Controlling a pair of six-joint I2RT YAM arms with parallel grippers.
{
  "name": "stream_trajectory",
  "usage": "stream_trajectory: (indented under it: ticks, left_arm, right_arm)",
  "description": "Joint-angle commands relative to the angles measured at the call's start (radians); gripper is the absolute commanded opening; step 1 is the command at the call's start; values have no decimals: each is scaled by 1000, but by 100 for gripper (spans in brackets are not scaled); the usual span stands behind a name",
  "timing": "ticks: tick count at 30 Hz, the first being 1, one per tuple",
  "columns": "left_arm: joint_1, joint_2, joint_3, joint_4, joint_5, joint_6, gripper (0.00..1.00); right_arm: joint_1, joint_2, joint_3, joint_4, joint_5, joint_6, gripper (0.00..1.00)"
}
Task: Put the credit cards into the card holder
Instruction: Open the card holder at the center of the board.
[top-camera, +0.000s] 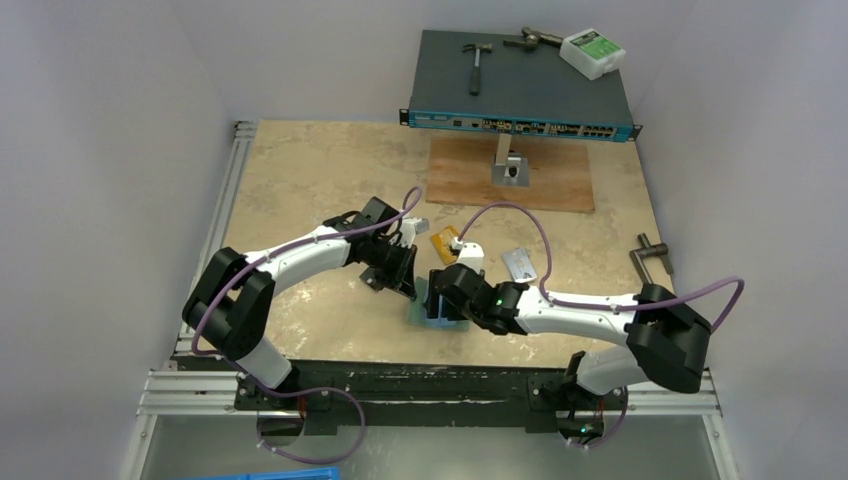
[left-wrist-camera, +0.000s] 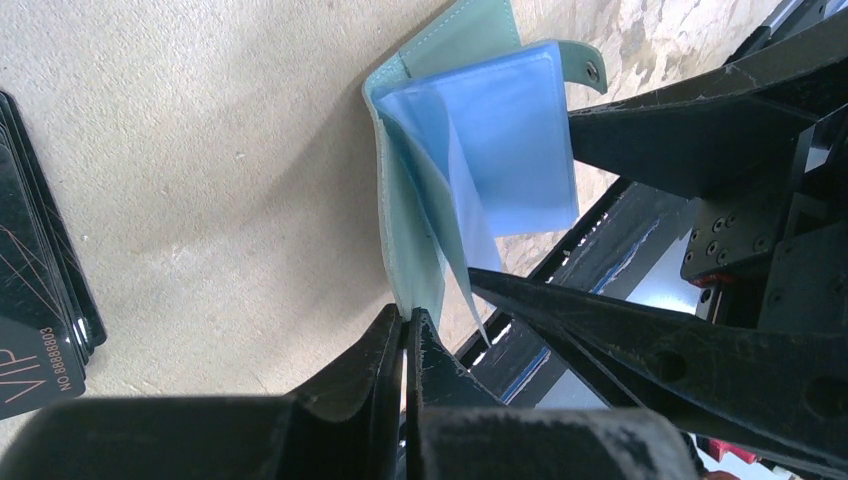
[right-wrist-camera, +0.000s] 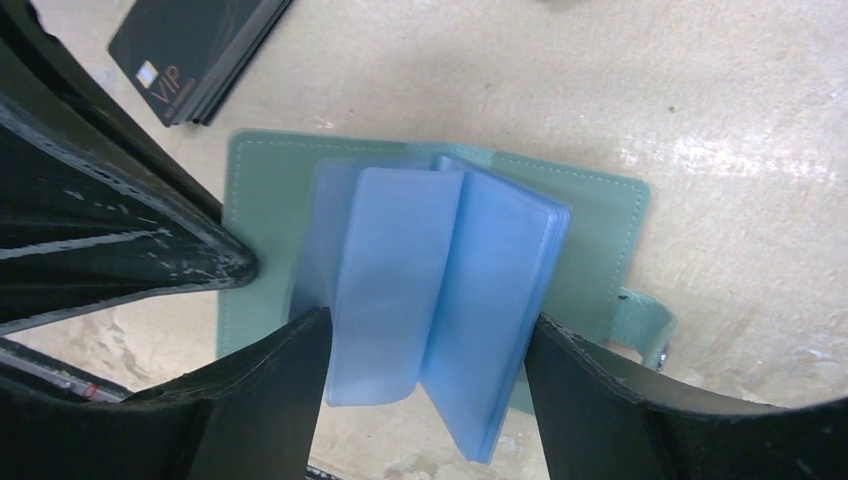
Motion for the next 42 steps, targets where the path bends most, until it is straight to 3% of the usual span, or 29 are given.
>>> stream_trajectory:
  ticks: [1, 14, 23, 30, 38, 40, 42]
  left_arm:
    - [-3, -18, 33, 7, 12, -4, 0]
    - [-2, -9, 42, -4, 16, 12, 0]
    - [2, -1, 40, -4, 15, 27, 0]
    - [8, 5, 38, -6, 17, 41, 0]
    - [31, 28, 38, 1, 42, 39, 0]
    - [40, 31, 38, 3, 61, 31, 5]
    - [51, 31, 33, 8, 79, 24, 17]
  right_arm:
    - [2, -4, -9, -55, 49, -13, 68]
    - [10, 35, 71, -239, 171, -77, 69]
    - [129, 112, 191, -269, 253, -57, 64]
    - [141, 86, 149, -152, 170, -37, 49]
    - [133, 84, 109, 51, 64, -113, 46]
    - [132, 119, 126, 74, 36, -131, 41]
    - [133, 152, 138, 83, 27, -133, 33]
